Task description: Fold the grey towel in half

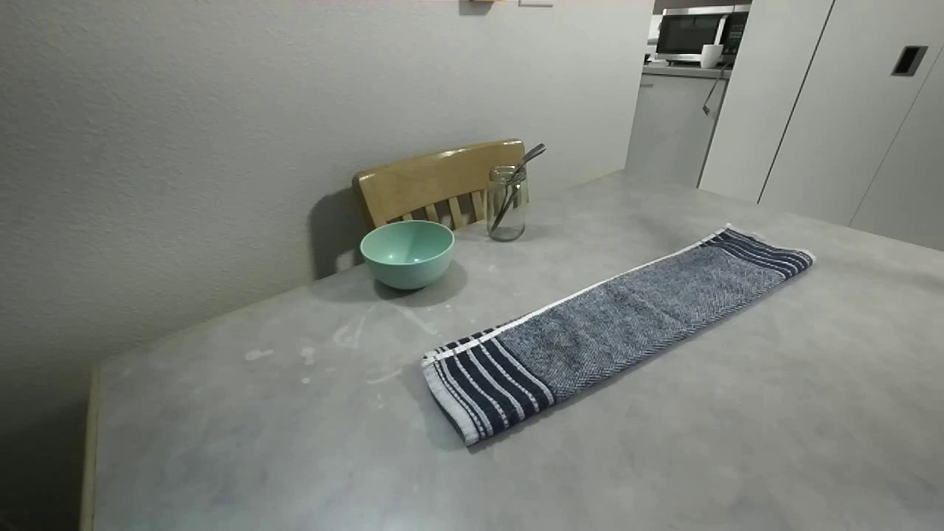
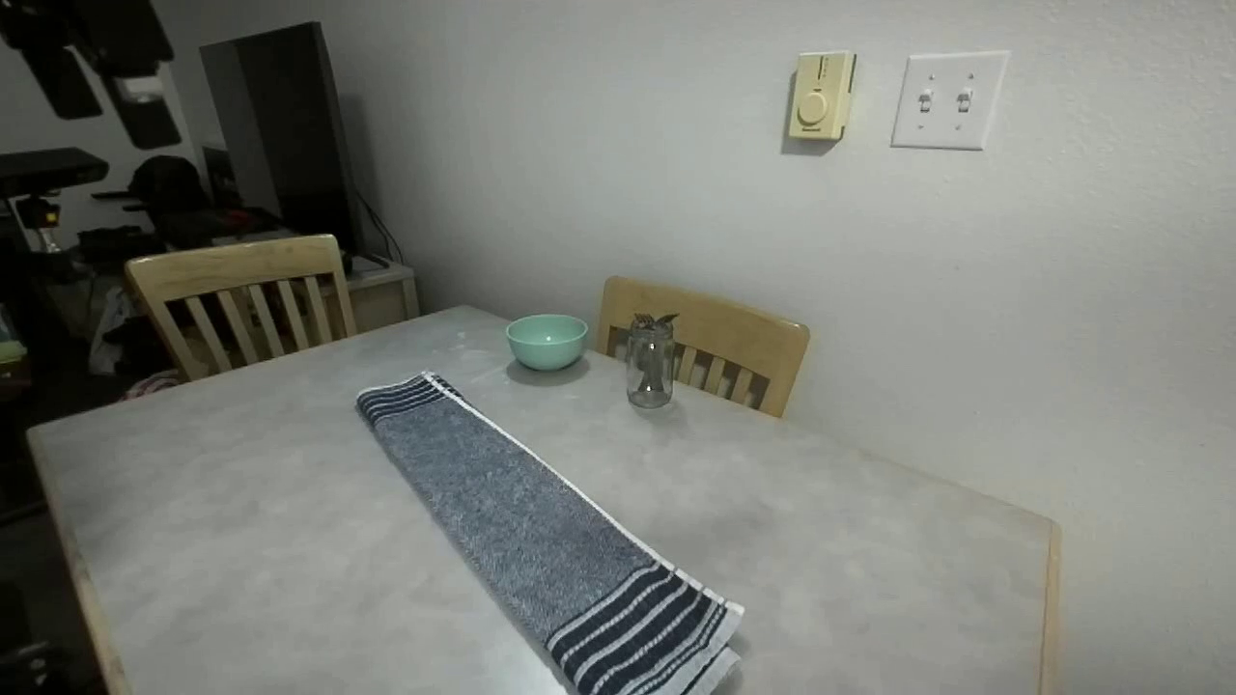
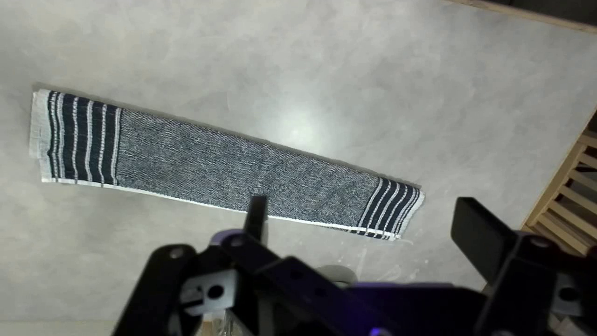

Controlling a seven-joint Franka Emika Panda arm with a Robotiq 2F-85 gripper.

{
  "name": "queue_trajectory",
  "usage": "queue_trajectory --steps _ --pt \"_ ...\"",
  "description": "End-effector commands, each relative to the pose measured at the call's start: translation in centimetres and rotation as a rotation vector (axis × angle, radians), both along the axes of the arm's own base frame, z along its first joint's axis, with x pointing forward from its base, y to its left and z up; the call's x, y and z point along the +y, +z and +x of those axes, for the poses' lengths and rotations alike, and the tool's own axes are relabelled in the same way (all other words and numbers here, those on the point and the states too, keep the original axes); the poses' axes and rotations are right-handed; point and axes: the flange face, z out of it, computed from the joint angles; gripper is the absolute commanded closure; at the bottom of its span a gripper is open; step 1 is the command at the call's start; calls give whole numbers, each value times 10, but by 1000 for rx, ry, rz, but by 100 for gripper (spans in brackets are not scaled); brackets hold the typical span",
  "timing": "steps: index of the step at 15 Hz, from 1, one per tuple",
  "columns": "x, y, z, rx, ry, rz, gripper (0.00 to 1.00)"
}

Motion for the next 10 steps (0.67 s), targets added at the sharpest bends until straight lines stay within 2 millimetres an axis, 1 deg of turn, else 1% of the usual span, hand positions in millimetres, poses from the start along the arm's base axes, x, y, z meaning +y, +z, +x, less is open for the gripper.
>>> queue_trajectory --steps 1,5,7,10 --pt "0 0 0 1 0 0 0" --pt "-2 -2 0 -3 12 -6 0" --pt "-1 -11 10 16 25 6 0" --pt "12 -27 28 38 25 -18 0"
